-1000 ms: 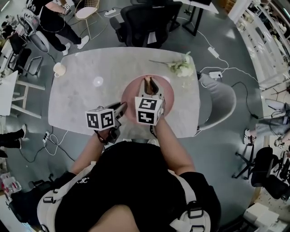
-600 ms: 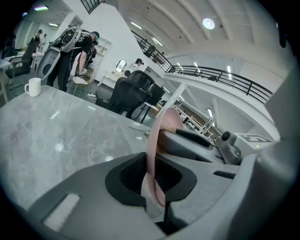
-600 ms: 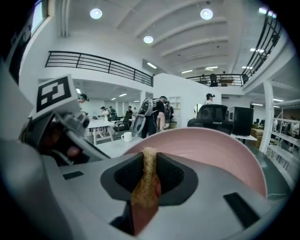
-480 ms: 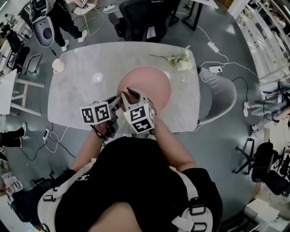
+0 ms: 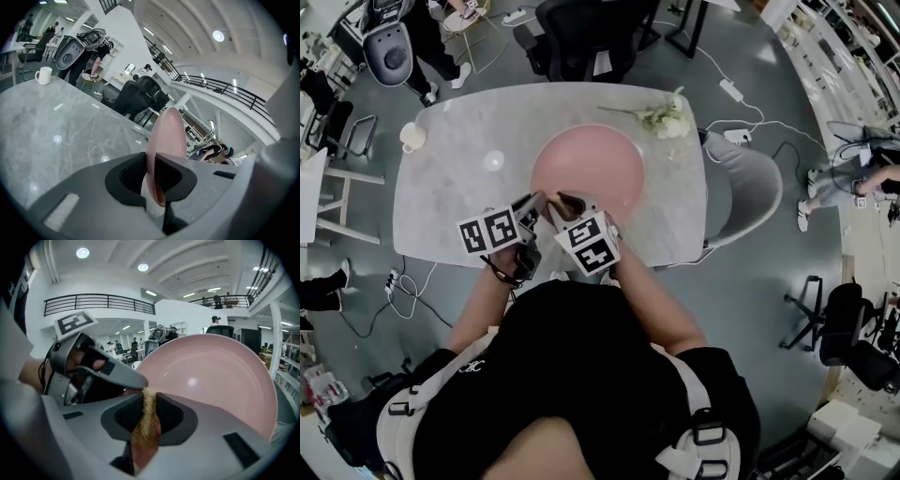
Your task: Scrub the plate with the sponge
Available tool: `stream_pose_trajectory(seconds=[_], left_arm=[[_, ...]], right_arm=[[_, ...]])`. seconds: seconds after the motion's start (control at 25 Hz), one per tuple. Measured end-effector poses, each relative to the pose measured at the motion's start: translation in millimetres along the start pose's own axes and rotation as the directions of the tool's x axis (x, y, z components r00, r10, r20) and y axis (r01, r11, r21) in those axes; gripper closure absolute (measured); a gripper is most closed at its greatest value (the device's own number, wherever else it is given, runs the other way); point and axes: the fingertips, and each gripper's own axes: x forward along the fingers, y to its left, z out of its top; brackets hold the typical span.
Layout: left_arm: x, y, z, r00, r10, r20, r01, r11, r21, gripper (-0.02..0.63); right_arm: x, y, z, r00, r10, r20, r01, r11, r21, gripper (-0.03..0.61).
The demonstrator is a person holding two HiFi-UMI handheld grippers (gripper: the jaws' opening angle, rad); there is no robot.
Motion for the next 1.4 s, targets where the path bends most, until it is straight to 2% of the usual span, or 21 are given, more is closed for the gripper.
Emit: stream_pose_trajectory(seconds=[0.24,0.4,0.56,0.68,0.76,0.92,1.0,1.24,1.4], left_arm=[[7.6,-1.4,10.9,1.000,-0.011,0.020,0.011,1.000,0.001,0.569],[3.8,2.6,13.3,0.999,0.001,0.040,0.000,1.000,-0.018,0.568],[2.7,6.6,19.3,0.999,0.012,0.049,-0.012,1.000,-0.003,0.561],[-2.2,5.7,20.9,0.998,0.014,0.053,-0.015,1.000,0.014,0.560],[-4.1,7.8,23.4,0.998,0.016,0.057,-0.017,1.000,0.018,0.558],[-4.2,10.3,23.8,0.999,0.010,0.046,-0.011,1.000,0.023,0.558],[-3.0,5.3,21.0,0.999,-0.007,0.034,0.006,0.999,0.035,0.558],[-1.8,-13.1,16.8,0.998,-0.054,0.014,0.053,0.994,0.095,0.557],[-1.6,-18.4,14.6,0.998,-0.069,0.009,0.068,0.992,0.105,0.555]], right_arm=[[8.3,11.4,-17.0,0.995,0.086,-0.053,-0.089,0.995,-0.052,0.503],[5.3,4.9,-32.3,0.991,0.062,-0.121,-0.072,0.994,-0.080,0.503],[3.2,-14.3,-53.7,0.980,0.027,-0.195,-0.038,0.998,-0.050,0.503],[-3.4,-33.2,-65.3,0.976,-0.039,-0.215,0.033,0.999,-0.033,0.503],[-6.0,-53.7,-69.3,0.969,-0.126,-0.213,0.120,0.992,-0.043,0.503],[-15.8,-104.4,-69.9,0.913,-0.355,-0.200,0.341,0.934,-0.104,0.503],[-21.5,-123.9,-63.5,0.889,-0.424,-0.176,0.412,0.906,-0.100,0.503],[-39.3,-168.1,-32.4,0.824,-0.557,-0.107,0.554,0.830,-0.060,0.503],[-46.0,-181.7,-9.5,0.809,-0.585,-0.056,0.586,0.810,-0.004,0.503]])
